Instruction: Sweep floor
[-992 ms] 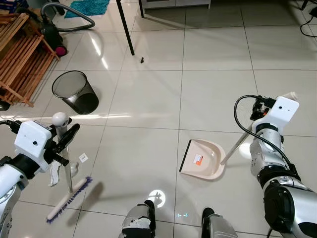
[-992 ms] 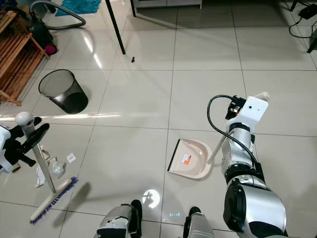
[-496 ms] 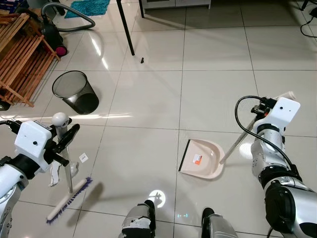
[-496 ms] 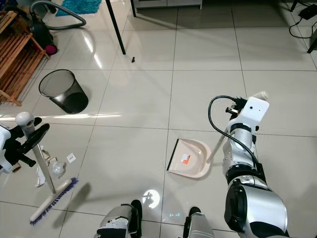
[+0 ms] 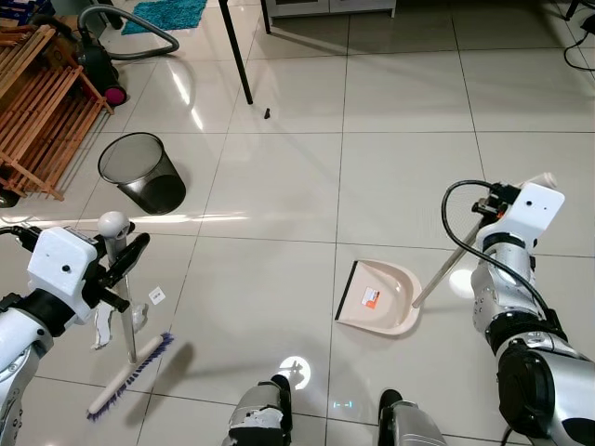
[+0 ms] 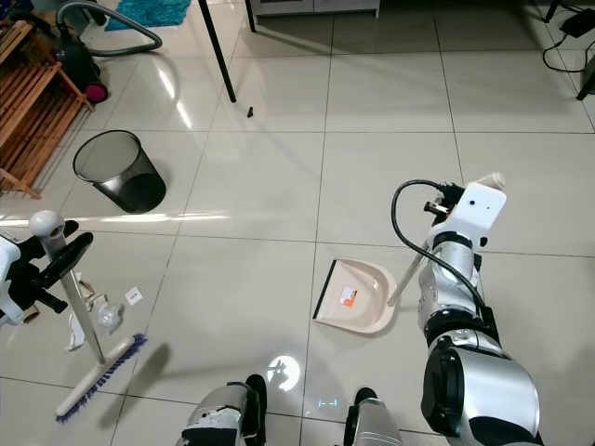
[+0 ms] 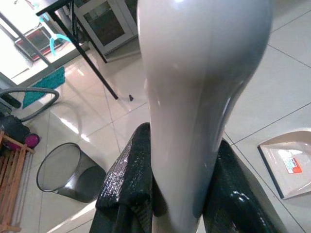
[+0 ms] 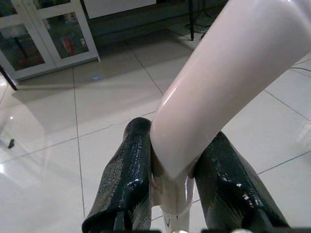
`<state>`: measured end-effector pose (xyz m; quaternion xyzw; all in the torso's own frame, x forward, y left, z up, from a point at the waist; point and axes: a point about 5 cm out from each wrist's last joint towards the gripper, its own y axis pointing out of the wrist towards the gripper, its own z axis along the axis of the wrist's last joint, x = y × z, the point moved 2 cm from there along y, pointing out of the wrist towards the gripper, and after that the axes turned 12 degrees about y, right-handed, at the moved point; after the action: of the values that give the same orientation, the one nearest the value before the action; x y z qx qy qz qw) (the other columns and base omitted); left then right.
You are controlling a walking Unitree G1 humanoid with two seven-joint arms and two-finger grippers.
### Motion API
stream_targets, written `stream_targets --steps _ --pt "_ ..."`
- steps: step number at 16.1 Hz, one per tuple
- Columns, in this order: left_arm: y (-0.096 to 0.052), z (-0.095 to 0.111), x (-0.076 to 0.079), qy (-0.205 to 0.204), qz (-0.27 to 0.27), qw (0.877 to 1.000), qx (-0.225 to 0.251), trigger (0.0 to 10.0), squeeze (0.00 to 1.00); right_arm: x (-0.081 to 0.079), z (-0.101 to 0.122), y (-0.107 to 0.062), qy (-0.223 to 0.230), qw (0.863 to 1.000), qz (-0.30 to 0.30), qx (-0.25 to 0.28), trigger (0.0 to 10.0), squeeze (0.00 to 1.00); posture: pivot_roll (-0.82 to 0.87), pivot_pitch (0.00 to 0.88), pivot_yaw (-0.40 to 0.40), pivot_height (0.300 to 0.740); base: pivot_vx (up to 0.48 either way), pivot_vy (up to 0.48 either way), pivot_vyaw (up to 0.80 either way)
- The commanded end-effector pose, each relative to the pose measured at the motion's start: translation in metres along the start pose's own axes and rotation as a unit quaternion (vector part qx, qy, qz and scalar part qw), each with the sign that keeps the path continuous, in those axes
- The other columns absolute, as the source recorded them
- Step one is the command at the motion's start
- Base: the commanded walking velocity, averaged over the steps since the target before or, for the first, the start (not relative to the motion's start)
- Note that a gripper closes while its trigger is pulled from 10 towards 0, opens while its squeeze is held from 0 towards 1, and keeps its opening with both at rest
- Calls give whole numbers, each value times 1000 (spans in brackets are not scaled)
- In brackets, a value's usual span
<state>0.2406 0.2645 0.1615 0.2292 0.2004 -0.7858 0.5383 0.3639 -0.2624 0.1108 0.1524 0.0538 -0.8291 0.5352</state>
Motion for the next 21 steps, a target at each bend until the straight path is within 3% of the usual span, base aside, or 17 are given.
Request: stream_targets --steps 1,3,7,9,11,14,17,21 --pt "-4 4 -5 18 5 1000 -1 10000 0 3 -11 -7 2 1000 -8 -12 0 0 349 255 171 740 0 0 0" --pt "-2 3 -4 15 11 1000 2 10000 0 1 -13 -12 15 1000 -10 -1 0 0 325 253 154 740 0 0 0" --pt "18 9 8 2 16 1000 23 10000 0 -12 -7 -24 44 997 16 53 0 0 220 229 114 740 0 0 0" --pt "41 16 28 -13 -12 999 49 10000 0 -37 9 -38 41 991 82 98 0 0 121 226 121 740 0 0 0" --pt "57 26 40 -22 -24 997 70 10000 0 -50 32 -53 48 980 117 152 0 0 62 216 133 740 0 0 0" --pt "72 40 41 -19 -20 994 102 10000 0 -62 64 -73 52 966 153 200 0 0 2 175 135 740 0 0 0" --pt "84 50 38 -21 1 992 121 10000 0 -71 80 -88 42 959 184 211 0 0 -20 147 130 740 0 0 0" --pt "92 61 40 -21 3 990 140 10000 0 -72 81 -90 32 963 186 194 0 0 -32 120 126 740 0 0 0"
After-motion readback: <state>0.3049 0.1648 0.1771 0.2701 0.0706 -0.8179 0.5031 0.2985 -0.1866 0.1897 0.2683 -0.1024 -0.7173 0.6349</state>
